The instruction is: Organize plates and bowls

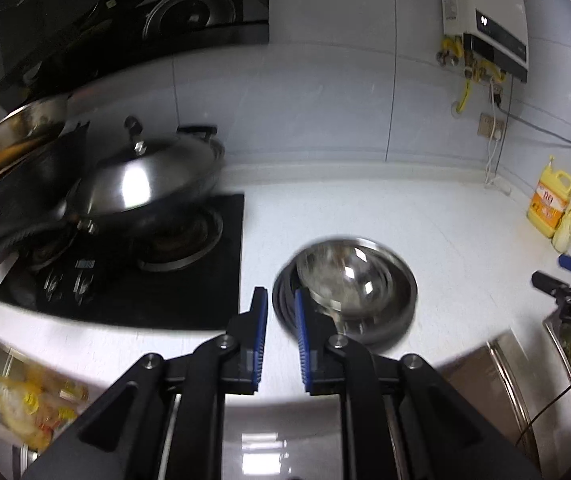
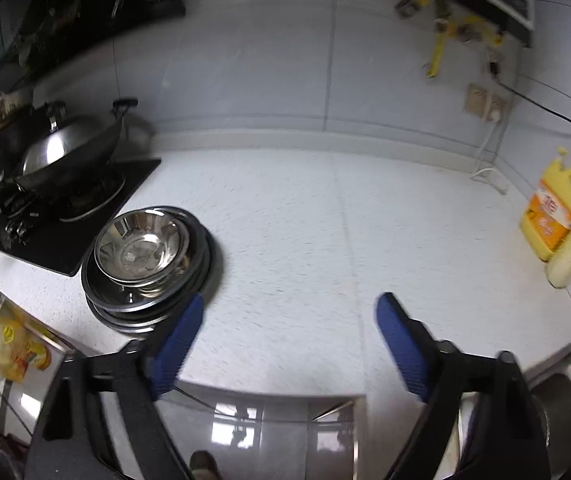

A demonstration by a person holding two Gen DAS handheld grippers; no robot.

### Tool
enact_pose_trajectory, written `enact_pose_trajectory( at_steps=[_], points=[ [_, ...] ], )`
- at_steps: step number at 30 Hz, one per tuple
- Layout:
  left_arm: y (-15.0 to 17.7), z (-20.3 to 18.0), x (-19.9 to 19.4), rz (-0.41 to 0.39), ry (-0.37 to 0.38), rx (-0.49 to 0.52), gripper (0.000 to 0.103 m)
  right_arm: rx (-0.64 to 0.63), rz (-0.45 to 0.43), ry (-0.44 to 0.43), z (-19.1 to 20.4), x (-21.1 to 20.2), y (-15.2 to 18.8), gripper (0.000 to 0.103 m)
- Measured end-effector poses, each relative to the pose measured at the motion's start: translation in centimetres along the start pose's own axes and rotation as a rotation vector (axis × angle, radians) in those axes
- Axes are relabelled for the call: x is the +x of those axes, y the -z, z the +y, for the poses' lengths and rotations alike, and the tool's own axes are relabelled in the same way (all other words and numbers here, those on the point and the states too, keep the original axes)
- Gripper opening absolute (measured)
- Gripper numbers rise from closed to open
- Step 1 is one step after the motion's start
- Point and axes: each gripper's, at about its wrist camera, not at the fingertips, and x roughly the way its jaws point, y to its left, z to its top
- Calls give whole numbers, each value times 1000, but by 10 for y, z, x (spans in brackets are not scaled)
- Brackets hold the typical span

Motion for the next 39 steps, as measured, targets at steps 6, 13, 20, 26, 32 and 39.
enact_pose_trajectory(
  at_steps=[6,13,20,26,32,39],
  points=[
    [37,-24,-47,-28,-22,50,13,39,8,-28,-25,-21,35,102],
    [47,-28,-63,-78,71,117,13,64,11,-6,-27,-40,51,102],
    [50,5,-45,-66,116,74,13,43,48,72,6,-50,63,102],
    [43,10,-40,-75,116,56,13,49,86,67,30,-61,64,102],
    [37,1,-37,-32,159,34,13,19,97,68,42,-72,60,102],
    [36,-20,-38,8,172,17,13,-6,103,29,40,-76,58,102]
  ],
)
